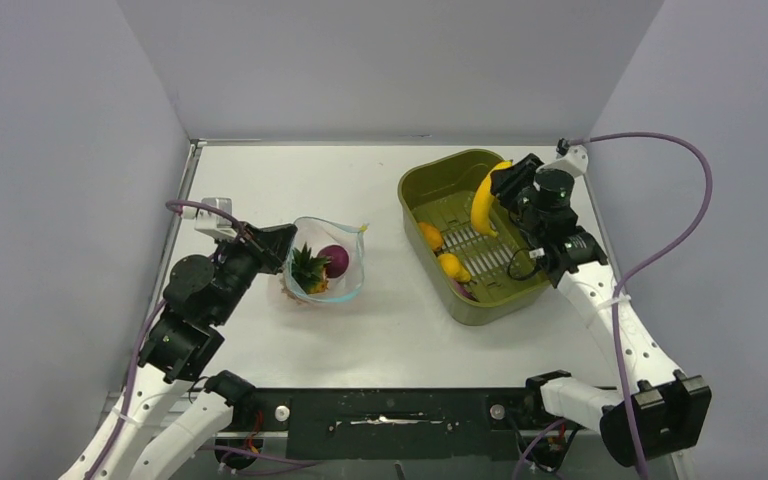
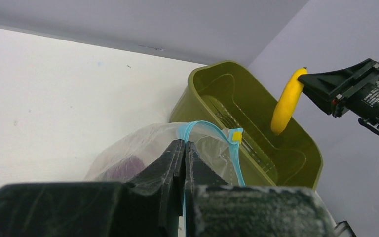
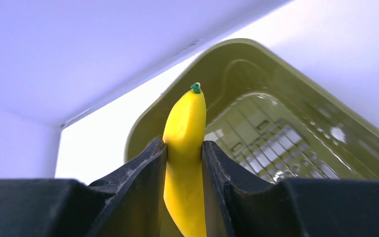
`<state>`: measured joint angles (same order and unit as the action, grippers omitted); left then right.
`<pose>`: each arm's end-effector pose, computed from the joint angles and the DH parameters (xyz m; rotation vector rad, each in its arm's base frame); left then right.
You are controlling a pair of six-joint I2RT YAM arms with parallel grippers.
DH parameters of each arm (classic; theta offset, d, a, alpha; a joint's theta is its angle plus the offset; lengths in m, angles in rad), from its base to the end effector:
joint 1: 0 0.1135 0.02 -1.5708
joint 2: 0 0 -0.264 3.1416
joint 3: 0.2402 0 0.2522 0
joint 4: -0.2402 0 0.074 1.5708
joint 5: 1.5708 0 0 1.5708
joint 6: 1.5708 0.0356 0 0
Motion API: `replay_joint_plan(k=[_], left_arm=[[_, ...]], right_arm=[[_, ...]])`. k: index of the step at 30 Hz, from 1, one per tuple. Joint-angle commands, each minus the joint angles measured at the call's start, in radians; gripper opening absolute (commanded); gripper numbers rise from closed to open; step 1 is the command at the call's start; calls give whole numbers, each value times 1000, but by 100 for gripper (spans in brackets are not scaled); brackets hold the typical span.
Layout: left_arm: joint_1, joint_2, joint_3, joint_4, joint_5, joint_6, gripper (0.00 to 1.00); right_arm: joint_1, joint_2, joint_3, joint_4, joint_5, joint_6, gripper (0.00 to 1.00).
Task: Place the food in the zip-top bag and seal the zipper
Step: Pick up the fake fruit from the bin.
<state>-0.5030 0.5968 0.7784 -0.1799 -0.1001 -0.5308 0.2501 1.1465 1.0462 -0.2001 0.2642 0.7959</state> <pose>0.1254 -0.0649 0.3653 -0.1034 1.6134 -0.7290 0.2586 0.0565 0.3572 0.6836 1.7597 0.4755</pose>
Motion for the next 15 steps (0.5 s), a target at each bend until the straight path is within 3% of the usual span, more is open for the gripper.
replay_joint_plan(k=[1,10,15], left_arm=[[-2,-11,-19,88,36,-73,0],[-1,-37,-68,33,72,-84,0],[-1,-57,-84,43,89,-91,0]], right_arm=[[10,-118,-48,241,-309,-193,18],[197,-201,-50,282,-476,-225,18],[310,-193,-136,547,-647,-153,19]])
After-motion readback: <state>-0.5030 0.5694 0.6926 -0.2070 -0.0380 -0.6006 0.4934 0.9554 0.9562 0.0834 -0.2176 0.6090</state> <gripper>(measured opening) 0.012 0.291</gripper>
